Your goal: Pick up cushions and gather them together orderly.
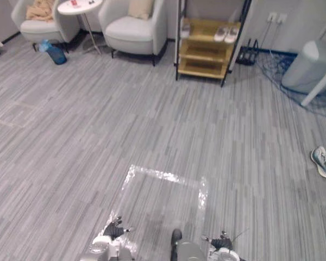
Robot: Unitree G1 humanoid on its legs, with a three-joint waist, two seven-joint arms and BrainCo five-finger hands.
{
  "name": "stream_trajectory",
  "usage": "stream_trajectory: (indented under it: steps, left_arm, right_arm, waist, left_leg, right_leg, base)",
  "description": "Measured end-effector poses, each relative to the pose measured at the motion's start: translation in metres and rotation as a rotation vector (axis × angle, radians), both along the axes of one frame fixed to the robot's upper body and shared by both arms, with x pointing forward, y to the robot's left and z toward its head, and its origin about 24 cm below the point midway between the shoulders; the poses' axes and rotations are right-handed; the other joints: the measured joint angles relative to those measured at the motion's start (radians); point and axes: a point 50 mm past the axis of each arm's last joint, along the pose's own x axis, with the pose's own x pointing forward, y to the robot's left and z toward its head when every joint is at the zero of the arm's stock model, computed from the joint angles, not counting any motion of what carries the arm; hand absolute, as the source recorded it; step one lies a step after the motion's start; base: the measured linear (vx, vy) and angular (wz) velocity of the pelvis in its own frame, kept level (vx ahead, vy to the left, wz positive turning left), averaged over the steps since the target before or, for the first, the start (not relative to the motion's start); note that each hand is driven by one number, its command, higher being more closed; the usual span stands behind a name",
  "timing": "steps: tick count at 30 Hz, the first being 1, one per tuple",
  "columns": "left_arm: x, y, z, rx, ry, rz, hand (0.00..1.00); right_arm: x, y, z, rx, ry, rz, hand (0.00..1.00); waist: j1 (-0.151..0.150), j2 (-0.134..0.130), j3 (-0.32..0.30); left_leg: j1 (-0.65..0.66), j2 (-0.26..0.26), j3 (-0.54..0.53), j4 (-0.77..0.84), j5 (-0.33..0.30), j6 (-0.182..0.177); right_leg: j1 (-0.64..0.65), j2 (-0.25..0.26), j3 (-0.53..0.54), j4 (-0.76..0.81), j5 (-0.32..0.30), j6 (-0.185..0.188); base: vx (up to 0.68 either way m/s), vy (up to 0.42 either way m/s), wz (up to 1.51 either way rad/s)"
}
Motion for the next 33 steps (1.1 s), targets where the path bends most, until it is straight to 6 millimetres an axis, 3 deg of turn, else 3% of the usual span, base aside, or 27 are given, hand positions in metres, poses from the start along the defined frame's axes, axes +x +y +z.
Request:
stream_trajectory:
  steps: [2,3,4,5,6,8,10,12,13,14,16,19,20,21,22,25,27,30,33]
  left_arm:
    - [0.004,-0.002,0.002,-0.005,-0.015,-0.006,0.00]
    - [0.004,-0.004,0.002,-0.007,-0.018,-0.010,0.00]
    - [0.003,-0.005,0.002,-0.009,-0.015,-0.016,0.00]
    - [0.003,-0.006,0.002,-0.008,-0.021,-0.021,0.00]
    - [0.001,-0.002,0.001,0.006,-0.013,-0.031,0.00]
    - [0.003,0.005,0.002,0.027,-0.015,-0.037,0.00]
    - [0.003,0.008,0.002,0.037,-0.011,-0.053,0.00]
    - [0.000,0.010,0.000,0.043,0.001,-0.054,0.00]
    - [-0.002,0.012,-0.001,0.050,0.014,-0.053,0.00]
    - [-0.004,0.014,-0.002,0.057,0.020,-0.062,0.00]
    - [-0.008,0.016,-0.004,0.069,0.041,-0.078,0.00]
    - [-0.011,0.023,-0.005,0.085,0.052,-0.073,0.00]
    - [-0.015,0.025,-0.006,0.091,0.062,-0.070,0.00]
    - [-0.020,0.029,-0.007,0.099,0.073,-0.068,0.00]
    - [-0.020,0.030,-0.008,0.098,0.081,-0.050,0.00]
    - [-0.024,0.017,-0.010,0.059,0.087,-0.047,0.00]
    - [-0.024,0.012,-0.010,0.046,0.090,-0.047,0.00]
    - [-0.021,0.015,-0.010,0.043,0.087,-0.017,0.00]
    - [-0.020,0.018,-0.009,0.042,0.083,0.005,0.00]
  right_arm:
    - [0.008,-0.001,0.002,-0.004,-0.020,0.002,0.00]
    - [0.007,-0.002,0.003,-0.009,-0.018,-0.006,0.00]
    - [0.004,-0.005,0.002,-0.017,-0.008,-0.008,0.00]
    - [0.003,-0.004,0.002,-0.017,-0.004,-0.003,0.00]
    - [0.008,0.002,0.002,-0.005,-0.014,0.009,0.00]
    - [0.007,0.004,0.001,-0.003,-0.010,0.022,0.00]
    - [0.008,0.001,0.002,-0.015,-0.009,0.031,0.00]
    - [0.012,0.001,0.003,-0.015,-0.017,0.041,0.00]
    - [0.015,0.003,0.003,-0.014,-0.018,0.064,0.00]
    - [0.014,0.005,0.002,-0.015,-0.011,0.079,0.00]
    - [0.009,0.006,0.001,-0.012,0.005,0.094,0.00]
    - [0.008,0.007,0.000,-0.011,0.010,0.103,0.00]
    - [0.005,0.006,0.000,-0.011,0.017,0.100,0.00]
    - [0.000,0.007,-0.002,-0.007,0.029,0.096,0.00]
    - [-0.005,0.003,-0.003,-0.013,0.045,0.087,0.00]
    - [-0.014,-0.009,-0.004,-0.025,0.071,0.043,0.00]
    - [-0.019,-0.012,-0.005,-0.024,0.081,0.013,0.00]
    - [-0.028,-0.015,-0.006,-0.026,0.108,-0.002,0.00]
    - [-0.038,-0.018,-0.007,-0.024,0.127,-0.035,0.00]
  waist:
    - [0.012,0.002,0.003]
    - [0.017,0.000,0.003]
    - [0.025,0.012,-0.002]
    - [0.034,0.019,-0.006]
    - [0.037,0.009,-0.012]
    - [0.022,-0.033,-0.013]
    - [0.029,-0.045,-0.014]
    - [0.040,-0.046,-0.015]
    - [0.046,-0.046,-0.015]
    - [0.043,-0.044,-0.015]
    - [0.027,-0.036,-0.022]
    - [0.015,-0.031,-0.026]
    - [0.013,-0.036,-0.033]
    - [0.015,-0.062,-0.049]
    - [0.017,-0.058,-0.055]
    - [0.019,-0.020,-0.084]
    - [0.017,-0.010,-0.094]
    - [0.015,-0.007,-0.100]
    - [0.015,-0.021,-0.112]
  left_leg:
    - [-0.047,-0.068,0.003,-0.245,-0.006,0.004]
    - [-0.039,-0.135,-0.037,-0.489,0.043,-0.022]
    - [-0.026,-0.164,-0.072,-0.656,0.143,-0.036]
    - [-0.016,-0.168,-0.088,-0.672,0.227,-0.028]
    - [0.000,-0.191,-0.085,-0.664,0.247,0.033]
    - [0.014,-0.225,-0.063,-0.643,0.209,0.060]
    - [0.052,-0.236,-0.038,-0.635,0.167,0.078]
    - [0.111,-0.242,-0.010,-0.647,0.126,0.089]
    - [0.176,-0.253,0.004,-0.684,0.113,0.098]
    - [0.214,-0.258,0.006,-0.707,0.108,0.106]
    - [0.289,-0.262,-0.014,-0.754,0.102,0.111]
    - [0.321,-0.250,-0.044,-0.773,0.102,0.111]
    - [0.326,-0.250,-0.058,-0.772,0.102,0.110]
    - [0.328,-0.267,-0.067,-0.772,0.095,0.098]
    - [0.338,-0.268,-0.079,-0.774,0.078,0.073]
    - [0.352,-0.224,-0.097,-0.780,0.075,0.068]
    - [0.362,-0.209,-0.109,-0.790,0.075,0.068]
    - [0.375,-0.204,-0.121,-0.791,0.075,0.067]
    - [0.375,-0.216,-0.126,-0.791,0.075,0.067]
  right_leg:
    - [0.049,-0.019,0.024,-0.024,-0.015,0.015]
    - [0.069,-0.039,0.035,-0.032,-0.033,0.034]
    - [0.075,-0.037,0.052,-0.036,-0.053,0.049]
    - [0.077,-0.033,0.073,-0.026,-0.073,0.061]
    - [0.102,-0.050,0.097,-0.011,-0.101,0.082]
    - [0.106,-0.092,0.105,0.024,-0.134,0.109]
    - [0.102,-0.110,0.140,0.091,-0.138,0.117]
    - [0.062,-0.123,0.161,0.246,-0.151,0.177]
    - [-0.009,-0.142,0.167,0.445,-0.133,0.242]
    - [-0.053,-0.163,0.154,0.557,-0.131,0.250]
    - [-0.122,-0.223,0.036,0.662,-0.173,0.183]
    - [-0.174,-0.227,0.007,0.526,-0.180,0.182]
    - [-0.171,-0.212,0.024,0.379,-0.149,0.180]
    - [-0.162,-0.209,0.045,0.218,-0.027,0.159]
    - [-0.152,-0.205,0.043,0.192,-0.018,0.165]
    - [-0.082,-0.161,0.018,0.084,0.014,0.147]
    - [-0.039,-0.138,0.016,0.011,0.035,0.140]
    - [0.005,-0.128,0.017,-0.070,0.066,0.145]
    - [0.038,-0.132,0.014,-0.130,0.093,0.158]
  base:
    - [0.40,0.028,-0.27]
    - [0.49,0.113,-0.26]
    - [0.37,0.122,-0.46]
    - [0.40,0.155,-0.55]
    - [0.46,0.128,-0.34]
    - [0.47,0.091,-0.03]
    - [0.44,0.125,-0.20]
    - [0.35,0.112,-0.45]
    - [0.31,0.078,-0.43]
    - [0.37,0.064,-0.15]
    - [0.32,0.021,0.27]
    - [0.23,-0.038,0.33]
    - [0.25,-0.110,0.42]
    - [0.31,-0.154,0.35]
    - [0.21,-0.108,0.18]
    - [0.26,-0.122,0.03]
    - [0.20,-0.078,-0.14]
    - [0.11,-0.025,-0.07]
    - [0.08,0.028,0.00]
